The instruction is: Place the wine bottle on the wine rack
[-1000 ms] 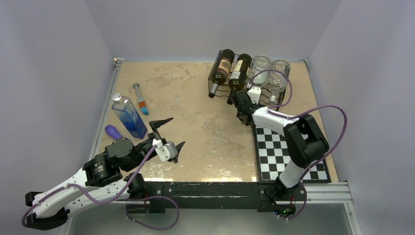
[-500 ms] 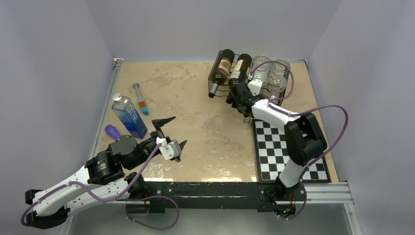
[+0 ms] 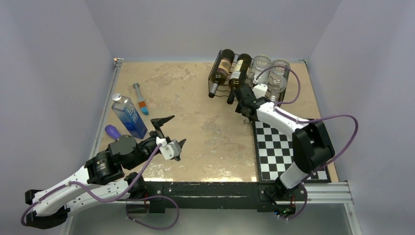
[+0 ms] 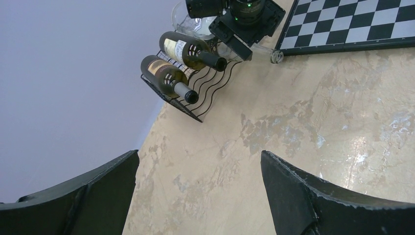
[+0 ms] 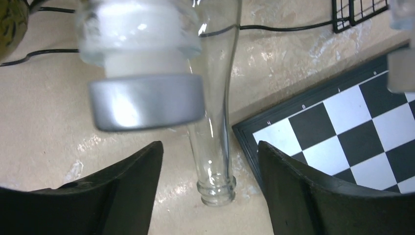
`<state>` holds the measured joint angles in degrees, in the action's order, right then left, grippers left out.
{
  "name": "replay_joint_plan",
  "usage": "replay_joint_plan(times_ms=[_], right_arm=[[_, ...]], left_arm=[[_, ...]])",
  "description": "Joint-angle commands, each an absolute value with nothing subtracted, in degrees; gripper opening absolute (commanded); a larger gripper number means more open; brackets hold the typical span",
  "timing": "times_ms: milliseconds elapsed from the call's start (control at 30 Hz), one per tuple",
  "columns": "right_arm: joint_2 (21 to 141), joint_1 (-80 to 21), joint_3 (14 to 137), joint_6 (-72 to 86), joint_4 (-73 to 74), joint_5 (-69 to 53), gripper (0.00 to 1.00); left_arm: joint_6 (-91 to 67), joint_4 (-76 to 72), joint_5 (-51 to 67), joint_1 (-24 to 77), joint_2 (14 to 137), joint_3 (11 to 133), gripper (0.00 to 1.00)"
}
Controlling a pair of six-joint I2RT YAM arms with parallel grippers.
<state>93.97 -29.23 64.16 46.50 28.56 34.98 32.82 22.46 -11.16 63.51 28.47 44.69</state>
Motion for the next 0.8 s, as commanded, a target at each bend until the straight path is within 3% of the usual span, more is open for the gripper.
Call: replay_joint_plan(times_ms=[0, 200, 300, 433, 600, 767], right_arm=[[90.97, -29.42, 61.23, 49.24, 30.15, 32.71, 0.71], [92.38, -29.38, 60.30, 47.17, 28.79, 27.51, 0.64], [93.68, -29.44, 61.00, 47.31, 29.32, 25.93, 0.54], [95.90, -29.44, 63.47, 46.57, 30.62, 26.13, 0.34], [98.46, -29.35, 67.40, 44.15, 32.19, 29.10, 0.01], [100.39, -29.20, 70.85, 41.63, 33.30, 31.14, 0.00]], left_arm=[[33.34, 22.16, -12.15, 63.60, 28.04, 46.18, 0.98], [32.63, 23.64, -13.17, 63.61, 27.68, 46.41, 0.98], [33.05, 23.48, -13.32, 63.61, 27.26, 46.33, 0.98], [33.48, 23.30, -13.53, 63.58, 27.16, 46.34, 0.99], [32.96, 22.93, -13.37, 63.55, 27.25, 46.78, 0.99], [32.94, 23.87, -13.36, 63.57, 27.33, 47.63, 0.99]])
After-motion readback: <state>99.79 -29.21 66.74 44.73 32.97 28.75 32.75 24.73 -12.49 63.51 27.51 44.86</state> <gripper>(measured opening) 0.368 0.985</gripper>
